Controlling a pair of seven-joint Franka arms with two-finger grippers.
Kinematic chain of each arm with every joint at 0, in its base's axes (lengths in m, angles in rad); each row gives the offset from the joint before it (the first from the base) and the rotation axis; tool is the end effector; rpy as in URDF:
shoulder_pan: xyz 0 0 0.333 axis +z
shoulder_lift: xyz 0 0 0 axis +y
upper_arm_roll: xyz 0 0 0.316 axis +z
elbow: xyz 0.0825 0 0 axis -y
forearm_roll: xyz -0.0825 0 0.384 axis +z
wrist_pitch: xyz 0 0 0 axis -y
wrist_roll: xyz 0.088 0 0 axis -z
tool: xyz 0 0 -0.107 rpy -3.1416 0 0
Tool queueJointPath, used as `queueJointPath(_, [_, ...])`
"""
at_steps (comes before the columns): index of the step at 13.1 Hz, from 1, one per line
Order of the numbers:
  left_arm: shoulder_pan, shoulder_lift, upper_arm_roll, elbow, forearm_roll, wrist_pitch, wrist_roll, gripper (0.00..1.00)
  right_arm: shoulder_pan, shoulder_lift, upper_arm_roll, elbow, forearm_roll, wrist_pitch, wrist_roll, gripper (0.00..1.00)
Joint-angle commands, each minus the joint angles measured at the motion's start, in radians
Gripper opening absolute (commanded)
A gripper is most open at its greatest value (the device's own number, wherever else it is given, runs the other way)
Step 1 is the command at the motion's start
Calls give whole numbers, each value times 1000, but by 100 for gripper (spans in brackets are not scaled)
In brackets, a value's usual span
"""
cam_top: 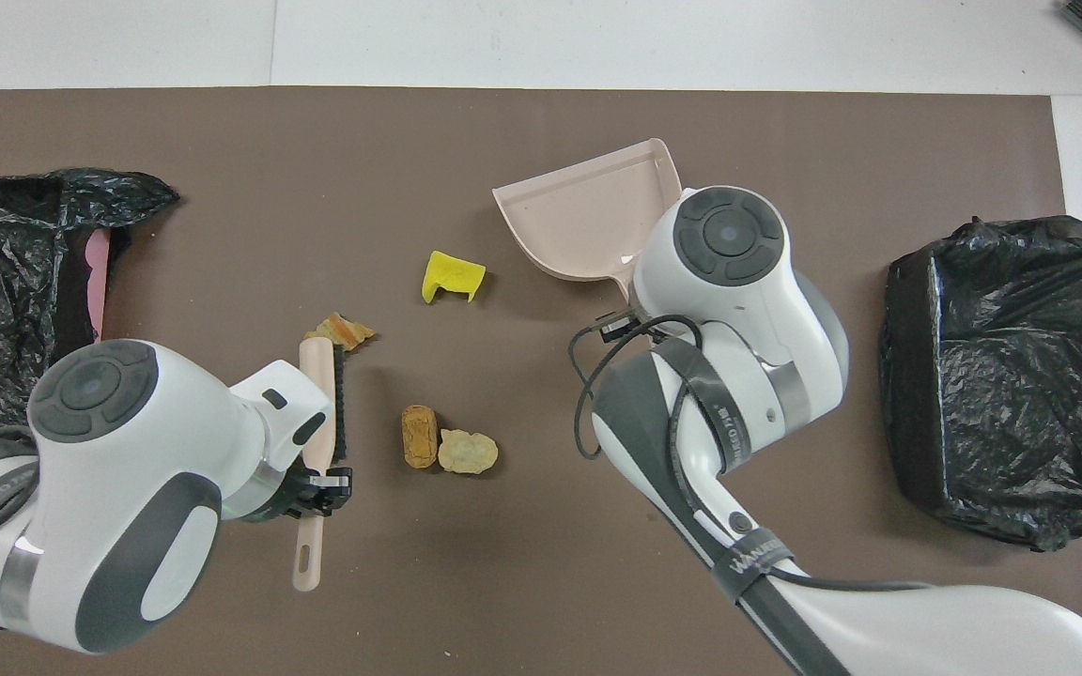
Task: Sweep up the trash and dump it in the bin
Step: 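Lift the brush with the left gripper while the right gripper moves the dustpan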
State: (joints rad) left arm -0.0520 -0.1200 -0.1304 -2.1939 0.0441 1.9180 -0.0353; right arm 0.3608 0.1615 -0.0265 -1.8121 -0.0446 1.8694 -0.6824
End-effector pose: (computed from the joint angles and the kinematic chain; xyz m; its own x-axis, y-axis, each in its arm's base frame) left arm 0.4830 -0.0869 0.4240 0.9756 -0.1560 -0.1548 -0.1668 -0.9842 -0.0596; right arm 0.5623 0.1924 0.4415 0.5084 0.8541 -0.1095 0.8571 -0.5142 -0.0306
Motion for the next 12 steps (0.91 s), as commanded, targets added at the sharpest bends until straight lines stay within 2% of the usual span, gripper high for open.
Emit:
queueJointPath(1, [35,77,-12,13,46,79,95,0,-5,-92,7,-178,-18,127,-201,0])
queueJointPath(4, [17,97,-14,-15,79,82,140,0,10,-134,8,-252,-57,168,-270,0])
queueJointPath(5, [-11,85,-15,-48,79,87,138,0,15,-146,8,-269,-66,172,-270,0])
queueJointPath(7, [-41,60,-20,-92,79,81,140,0,79,-172,8,-297,-170,182,-250,0])
queueJointPath(10, [-120,7,-21,-168,66,73,129,0,83,-207,10,-361,-185,223,-186,0])
queueJointPath(12, [-172,-15,-21,-191,31,61,126,0,89,-194,11,-372,-185,240,-163,0])
